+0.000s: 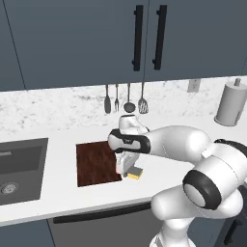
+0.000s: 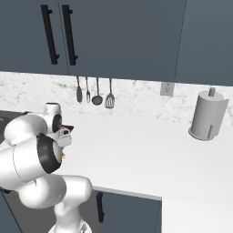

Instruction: Pick up the sponge from the counter and clean the cutting board by briefly scrubbing or pressing down on the cutting board. Once finished, release the sponge.

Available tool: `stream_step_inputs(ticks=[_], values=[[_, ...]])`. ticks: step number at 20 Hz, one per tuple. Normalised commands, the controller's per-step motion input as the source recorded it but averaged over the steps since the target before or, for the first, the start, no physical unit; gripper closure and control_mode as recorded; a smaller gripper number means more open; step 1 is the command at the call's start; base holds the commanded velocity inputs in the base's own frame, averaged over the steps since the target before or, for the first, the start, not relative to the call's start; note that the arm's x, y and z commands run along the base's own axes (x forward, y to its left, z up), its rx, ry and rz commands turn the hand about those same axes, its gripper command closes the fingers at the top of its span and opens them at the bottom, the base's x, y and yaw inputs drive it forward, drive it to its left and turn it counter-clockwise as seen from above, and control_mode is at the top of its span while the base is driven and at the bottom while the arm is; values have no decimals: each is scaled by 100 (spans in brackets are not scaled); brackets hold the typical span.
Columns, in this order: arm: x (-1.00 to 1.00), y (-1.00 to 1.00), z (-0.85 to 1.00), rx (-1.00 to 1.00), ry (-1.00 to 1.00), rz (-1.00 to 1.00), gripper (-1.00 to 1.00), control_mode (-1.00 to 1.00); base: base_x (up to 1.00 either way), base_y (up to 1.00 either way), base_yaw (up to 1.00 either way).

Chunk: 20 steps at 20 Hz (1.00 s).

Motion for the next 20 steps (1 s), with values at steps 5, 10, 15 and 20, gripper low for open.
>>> stream_step_inputs(ticks=[5, 10, 15, 20], values=[[0, 66, -3, 1, -2, 8, 100, -100, 0, 0, 0], [3, 23, -21, 0, -10, -2, 100, -100, 0, 0, 0], [36, 1, -15, 0, -2, -2, 100, -100, 0, 0, 0], [26, 0, -16, 0, 0, 0, 100, -100, 0, 0, 0]])
